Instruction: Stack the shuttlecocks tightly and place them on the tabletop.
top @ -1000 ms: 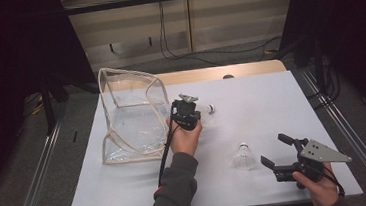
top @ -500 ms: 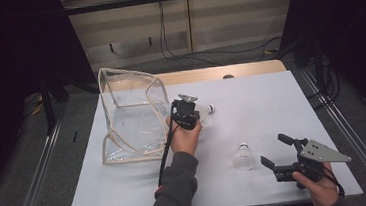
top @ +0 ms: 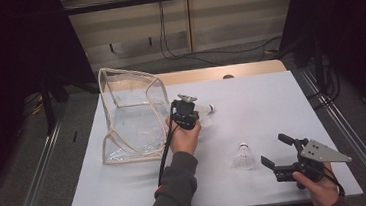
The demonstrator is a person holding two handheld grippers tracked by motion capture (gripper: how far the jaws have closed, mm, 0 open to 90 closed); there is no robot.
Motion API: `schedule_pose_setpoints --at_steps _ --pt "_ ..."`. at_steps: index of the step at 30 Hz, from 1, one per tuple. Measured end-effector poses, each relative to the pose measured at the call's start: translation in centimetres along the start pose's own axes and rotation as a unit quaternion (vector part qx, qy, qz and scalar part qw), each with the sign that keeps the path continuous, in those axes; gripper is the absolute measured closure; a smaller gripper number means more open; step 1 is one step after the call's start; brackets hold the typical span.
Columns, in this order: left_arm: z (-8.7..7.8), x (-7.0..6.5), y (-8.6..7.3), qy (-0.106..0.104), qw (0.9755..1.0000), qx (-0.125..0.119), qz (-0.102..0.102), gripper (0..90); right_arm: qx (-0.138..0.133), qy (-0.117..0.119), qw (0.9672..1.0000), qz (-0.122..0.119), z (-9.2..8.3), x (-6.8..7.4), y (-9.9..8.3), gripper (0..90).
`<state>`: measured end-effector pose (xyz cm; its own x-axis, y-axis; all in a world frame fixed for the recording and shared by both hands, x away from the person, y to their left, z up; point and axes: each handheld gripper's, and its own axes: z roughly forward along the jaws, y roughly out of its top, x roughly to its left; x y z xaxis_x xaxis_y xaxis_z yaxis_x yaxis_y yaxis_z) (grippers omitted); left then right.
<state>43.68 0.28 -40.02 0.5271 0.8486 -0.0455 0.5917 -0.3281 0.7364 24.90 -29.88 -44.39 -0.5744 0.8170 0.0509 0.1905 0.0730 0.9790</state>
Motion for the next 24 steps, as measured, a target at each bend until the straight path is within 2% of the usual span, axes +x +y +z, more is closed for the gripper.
schedule_pose_setpoints --at_steps 8,14,24 --pt "-0.21 0.33 0.11 0.013 0.9999 -0.009 -0.006 89.6 0.0 0.001 1.0 0.0 0.01 0.01 0.0 4.0" --pt "-0.29 0.68 0.16 0.025 0.9997 -0.006 -0.003 89.6 0.0 0.001 1.0 0.0 0.0 0.03 0.01 4.0" --pt "0.23 0.47 -0.02 0.023 0.9997 -0.001 -0.003 89.2 0.0 0.002 1.0 -0.001 0.0 0.07 0.0 4.0"
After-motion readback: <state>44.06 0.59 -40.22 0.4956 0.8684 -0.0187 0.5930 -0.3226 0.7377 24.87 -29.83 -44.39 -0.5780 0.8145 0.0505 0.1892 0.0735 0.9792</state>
